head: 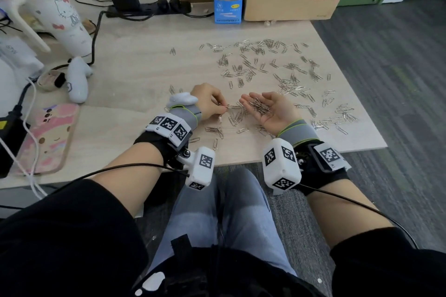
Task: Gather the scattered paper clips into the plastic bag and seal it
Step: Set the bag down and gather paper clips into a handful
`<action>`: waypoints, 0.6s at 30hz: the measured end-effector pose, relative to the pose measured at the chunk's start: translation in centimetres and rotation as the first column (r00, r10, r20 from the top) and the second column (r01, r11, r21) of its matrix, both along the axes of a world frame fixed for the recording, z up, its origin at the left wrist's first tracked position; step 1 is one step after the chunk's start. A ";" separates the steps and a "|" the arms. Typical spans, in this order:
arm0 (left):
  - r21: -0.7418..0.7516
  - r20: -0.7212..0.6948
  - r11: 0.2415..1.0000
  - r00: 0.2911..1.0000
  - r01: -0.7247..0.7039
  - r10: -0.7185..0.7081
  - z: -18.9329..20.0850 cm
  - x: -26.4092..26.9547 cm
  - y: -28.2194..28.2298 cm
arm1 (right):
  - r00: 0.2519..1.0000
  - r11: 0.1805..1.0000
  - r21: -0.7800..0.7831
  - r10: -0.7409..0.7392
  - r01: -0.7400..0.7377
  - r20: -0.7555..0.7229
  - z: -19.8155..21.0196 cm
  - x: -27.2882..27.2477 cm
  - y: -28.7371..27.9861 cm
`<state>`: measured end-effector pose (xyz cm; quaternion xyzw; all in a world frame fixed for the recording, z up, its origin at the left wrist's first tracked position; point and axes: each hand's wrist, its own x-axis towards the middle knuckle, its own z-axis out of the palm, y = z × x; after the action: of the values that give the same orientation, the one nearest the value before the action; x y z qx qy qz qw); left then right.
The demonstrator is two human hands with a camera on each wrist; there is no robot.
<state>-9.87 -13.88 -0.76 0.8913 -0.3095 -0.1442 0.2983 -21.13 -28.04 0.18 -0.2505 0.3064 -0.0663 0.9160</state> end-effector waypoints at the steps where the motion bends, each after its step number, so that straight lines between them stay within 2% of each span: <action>1: -0.014 -0.002 1.000 1.000 -0.018 0.018 0.1 0.2 0.0 | 1.000 1.000 -0.001 0.006 -0.006 -0.001 0.0 0.1 0.0; 5: -0.102 -0.060 0.993 0.997 -0.055 0.049 1.1 1.5 -0.8 | 0.999 0.999 -0.004 0.037 -0.037 -0.016 0.1 1.2 0.0; 11: -0.280 -0.143 0.960 0.989 -0.006 -0.036 3.5 2.7 -3.4 | 0.995 0.996 0.001 0.092 -0.092 -0.032 0.3 3.7 0.0; 15: -0.262 -0.127 0.961 0.983 0.092 -0.129 3.9 3.1 -5.2 | 0.997 0.994 0.077 0.082 -0.083 0.016 0.9 5.8 -0.4; 18: -0.269 -0.097 0.949 0.976 0.165 -0.197 4.1 3.7 -6.0 | 0.993 0.995 0.048 0.086 -0.090 0.075 1.2 7.0 -0.9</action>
<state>-6.16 -19.91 3.38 0.8017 -0.3874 -0.1836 0.4165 -14.14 -28.95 1.40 -0.2378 0.2632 -0.0271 0.9346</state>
